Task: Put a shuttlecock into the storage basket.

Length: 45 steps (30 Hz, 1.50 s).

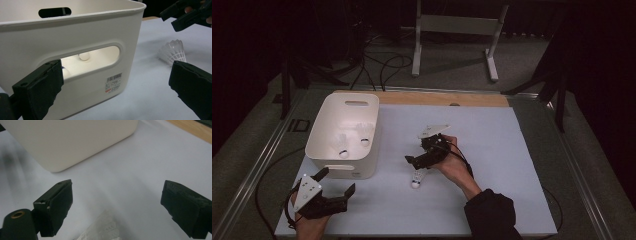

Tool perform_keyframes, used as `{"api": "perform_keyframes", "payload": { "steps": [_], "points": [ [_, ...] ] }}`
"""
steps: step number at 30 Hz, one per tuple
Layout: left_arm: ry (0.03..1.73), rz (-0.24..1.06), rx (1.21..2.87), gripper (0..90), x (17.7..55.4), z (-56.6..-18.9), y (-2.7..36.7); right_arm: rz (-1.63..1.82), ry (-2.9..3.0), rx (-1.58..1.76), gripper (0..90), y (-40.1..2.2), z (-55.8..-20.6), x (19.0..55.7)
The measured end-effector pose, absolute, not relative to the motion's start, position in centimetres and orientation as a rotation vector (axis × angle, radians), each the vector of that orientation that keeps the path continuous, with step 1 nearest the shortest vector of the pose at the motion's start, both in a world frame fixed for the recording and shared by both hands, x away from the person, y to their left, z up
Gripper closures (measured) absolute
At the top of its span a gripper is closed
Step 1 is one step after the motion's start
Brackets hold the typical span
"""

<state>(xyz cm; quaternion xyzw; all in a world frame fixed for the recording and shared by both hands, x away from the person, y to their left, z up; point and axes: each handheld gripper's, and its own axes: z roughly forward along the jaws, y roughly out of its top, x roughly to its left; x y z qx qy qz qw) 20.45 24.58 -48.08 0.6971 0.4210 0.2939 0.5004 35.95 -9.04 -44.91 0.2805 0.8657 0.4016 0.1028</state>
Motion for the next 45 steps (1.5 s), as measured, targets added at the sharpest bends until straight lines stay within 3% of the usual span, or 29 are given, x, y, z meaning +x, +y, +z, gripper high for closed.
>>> {"api": "perform_keyframes", "payload": {
  "steps": [31,45],
  "points": [
    [1.018,0.713,1.684,0.2,20.4,-48.1,24.6,1.139,2.632,0.855,13.6,-9.8,-46.6,34.8],
    [1.018,0.713,1.683,0.2,20.4,-48.1,24.6,1.110,2.728,0.826,34.0,-9.8,-47.3,34.5]
  ]
}}
